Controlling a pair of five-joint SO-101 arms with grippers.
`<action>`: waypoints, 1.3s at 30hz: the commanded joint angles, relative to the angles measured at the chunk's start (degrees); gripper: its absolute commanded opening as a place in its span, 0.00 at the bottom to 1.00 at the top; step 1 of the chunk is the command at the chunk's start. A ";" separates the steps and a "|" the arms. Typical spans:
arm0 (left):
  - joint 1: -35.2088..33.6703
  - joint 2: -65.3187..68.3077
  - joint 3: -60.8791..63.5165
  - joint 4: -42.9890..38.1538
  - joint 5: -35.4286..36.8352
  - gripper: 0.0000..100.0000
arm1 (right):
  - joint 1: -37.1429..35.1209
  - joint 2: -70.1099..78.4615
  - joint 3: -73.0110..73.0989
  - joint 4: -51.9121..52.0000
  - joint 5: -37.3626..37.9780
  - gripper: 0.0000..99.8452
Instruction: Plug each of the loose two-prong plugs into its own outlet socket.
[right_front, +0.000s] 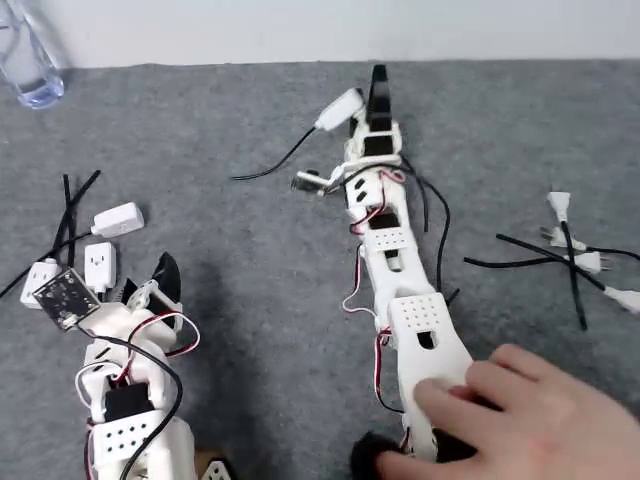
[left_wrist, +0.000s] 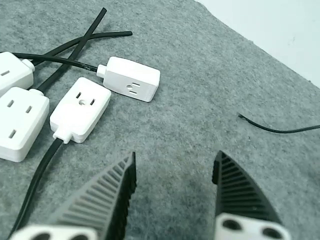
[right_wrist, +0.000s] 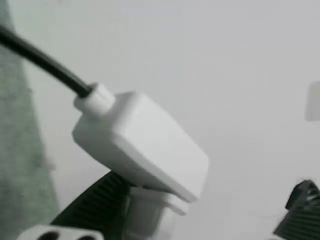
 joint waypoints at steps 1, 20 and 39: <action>0.35 -0.26 -0.40 -0.09 -0.35 0.24 | 2.07 -1.01 -8.35 6.20 0.44 0.42; 0.35 -0.26 -0.40 -0.09 -0.35 0.24 | 7.16 -21.05 -11.78 51.03 -13.10 0.31; 0.18 -0.26 -0.40 -0.09 -0.35 0.24 | -0.48 -42.07 -11.69 107.03 -36.66 0.31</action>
